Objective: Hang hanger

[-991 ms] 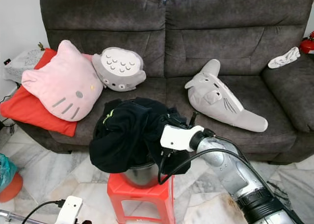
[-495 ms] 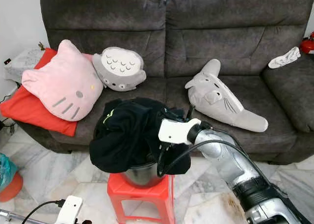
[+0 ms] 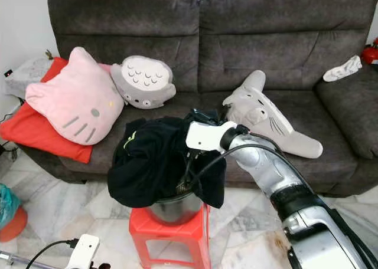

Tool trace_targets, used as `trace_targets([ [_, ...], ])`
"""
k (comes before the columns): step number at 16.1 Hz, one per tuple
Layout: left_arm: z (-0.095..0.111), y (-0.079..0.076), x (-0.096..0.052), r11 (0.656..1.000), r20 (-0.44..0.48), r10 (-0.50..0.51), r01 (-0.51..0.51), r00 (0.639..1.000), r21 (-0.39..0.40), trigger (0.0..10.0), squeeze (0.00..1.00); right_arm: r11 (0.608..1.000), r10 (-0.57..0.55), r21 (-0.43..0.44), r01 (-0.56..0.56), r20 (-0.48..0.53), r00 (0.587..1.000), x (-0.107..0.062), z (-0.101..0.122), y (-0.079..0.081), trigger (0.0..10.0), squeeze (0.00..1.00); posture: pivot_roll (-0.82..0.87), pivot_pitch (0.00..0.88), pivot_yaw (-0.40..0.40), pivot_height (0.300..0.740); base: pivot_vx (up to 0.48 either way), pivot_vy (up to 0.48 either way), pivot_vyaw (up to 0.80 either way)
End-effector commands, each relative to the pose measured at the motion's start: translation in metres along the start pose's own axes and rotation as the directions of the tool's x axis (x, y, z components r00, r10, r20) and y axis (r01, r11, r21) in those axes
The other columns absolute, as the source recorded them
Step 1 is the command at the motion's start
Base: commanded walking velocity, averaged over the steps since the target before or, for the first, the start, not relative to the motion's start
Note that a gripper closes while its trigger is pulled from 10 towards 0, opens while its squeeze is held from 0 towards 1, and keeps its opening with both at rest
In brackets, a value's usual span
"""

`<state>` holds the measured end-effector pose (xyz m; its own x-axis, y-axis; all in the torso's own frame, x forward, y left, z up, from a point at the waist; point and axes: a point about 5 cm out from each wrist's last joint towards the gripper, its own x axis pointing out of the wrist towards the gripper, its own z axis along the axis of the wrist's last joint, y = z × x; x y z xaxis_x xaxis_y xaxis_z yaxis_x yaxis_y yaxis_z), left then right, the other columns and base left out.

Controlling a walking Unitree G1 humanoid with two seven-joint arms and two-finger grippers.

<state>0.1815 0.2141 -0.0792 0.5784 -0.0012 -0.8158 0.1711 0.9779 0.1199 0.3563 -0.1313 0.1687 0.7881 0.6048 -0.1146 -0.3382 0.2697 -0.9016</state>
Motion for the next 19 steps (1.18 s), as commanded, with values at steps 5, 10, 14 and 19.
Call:
trace_targets([
  [5, -0.001, 0.004, -0.001, 1.000, -0.007, 0.017, -0.017, 1.000, 0.011, 10.0, 0.00, 0.992, 0.109, 0.034, -0.121, 0.236, 0.965, 0.020, 0.037, 0.014, 10.0, 0.00, -0.06, 0.000, 0.079, 0.740, 0.000, 0.000, 0.00],
  [10, -0.001, 0.004, -0.001, 1.000, -0.008, 0.013, -0.013, 1.000, 0.011, 10.0, 0.00, 0.977, 0.170, 0.094, -0.193, 0.211, 0.963, 0.015, 0.024, 0.033, 10.0, 0.30, -0.06, 0.000, 0.079, 0.740, 0.000, 0.000, 0.00],
  [14, -0.001, 0.004, -0.001, 1.000, -0.008, 0.013, -0.012, 1.000, 0.012, 10.0, 0.00, 0.972, 0.170, 0.126, -0.197, 0.196, 0.966, 0.011, 0.018, 0.040, 10.0, 1.00, -0.06, 0.000, 0.082, 0.740, 0.000, 0.000, 0.00],
  [19, -0.001, 0.004, -0.001, 1.000, -0.010, 0.014, -0.013, 1.000, 0.014, 10.0, 0.00, 0.969, 0.178, 0.134, -0.209, 0.216, 0.960, 0.011, 0.021, 0.042, 10.0, 1.00, -0.06, 0.000, 0.082, 0.740, 0.000, 0.000, 0.00],
])
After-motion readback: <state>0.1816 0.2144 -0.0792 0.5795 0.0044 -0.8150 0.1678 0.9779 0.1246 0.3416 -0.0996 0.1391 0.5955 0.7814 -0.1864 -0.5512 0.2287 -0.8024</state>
